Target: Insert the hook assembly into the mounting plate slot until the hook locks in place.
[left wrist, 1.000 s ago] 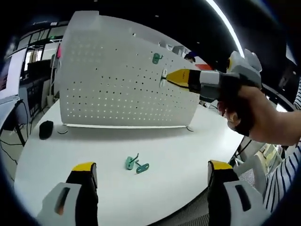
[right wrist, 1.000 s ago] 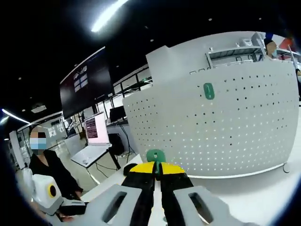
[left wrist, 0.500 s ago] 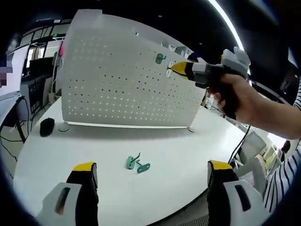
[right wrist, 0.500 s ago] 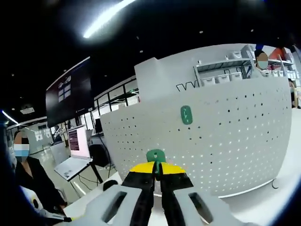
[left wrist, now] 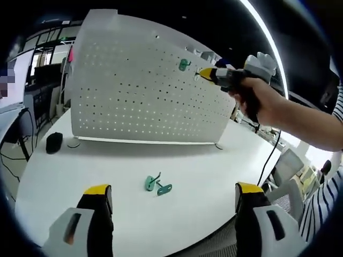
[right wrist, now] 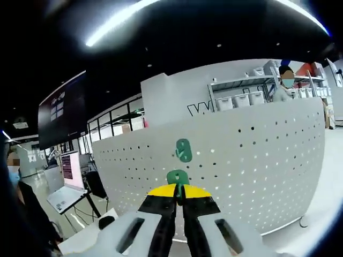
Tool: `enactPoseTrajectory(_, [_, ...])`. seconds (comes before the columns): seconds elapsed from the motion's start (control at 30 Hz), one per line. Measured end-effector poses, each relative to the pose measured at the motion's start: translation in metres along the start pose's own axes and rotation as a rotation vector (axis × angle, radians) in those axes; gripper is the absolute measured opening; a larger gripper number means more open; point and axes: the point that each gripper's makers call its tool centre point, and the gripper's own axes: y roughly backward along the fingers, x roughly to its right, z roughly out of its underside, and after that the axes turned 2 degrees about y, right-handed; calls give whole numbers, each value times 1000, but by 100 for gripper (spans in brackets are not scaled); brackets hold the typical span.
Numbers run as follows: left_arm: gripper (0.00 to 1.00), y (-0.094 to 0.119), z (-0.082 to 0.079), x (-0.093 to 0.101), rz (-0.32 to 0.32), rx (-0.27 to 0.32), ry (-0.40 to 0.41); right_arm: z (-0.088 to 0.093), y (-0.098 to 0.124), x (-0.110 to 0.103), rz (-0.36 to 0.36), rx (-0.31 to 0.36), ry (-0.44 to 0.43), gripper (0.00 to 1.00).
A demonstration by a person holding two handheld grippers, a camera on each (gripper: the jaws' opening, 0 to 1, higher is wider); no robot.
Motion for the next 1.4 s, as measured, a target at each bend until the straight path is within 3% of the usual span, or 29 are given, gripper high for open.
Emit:
enactPoseTrajectory(0.4, [95,-1,2,-1,-4,-10,12,-24,-33,29,76,47,17,0])
enactPoseTrajectory(0.67, [94,-1,2,-3,-8,-10,21,-33,-44,45,133,71,10,0])
enactPoseTrajectory(1.07, [93,-2,3,-5,-13,-14,49,-40,-48,44,164,99,9,0])
enactPoseTrajectory(1.4, [92,-2,3,-5,-10,-15,53,-36,-52,47,179,98,9,0])
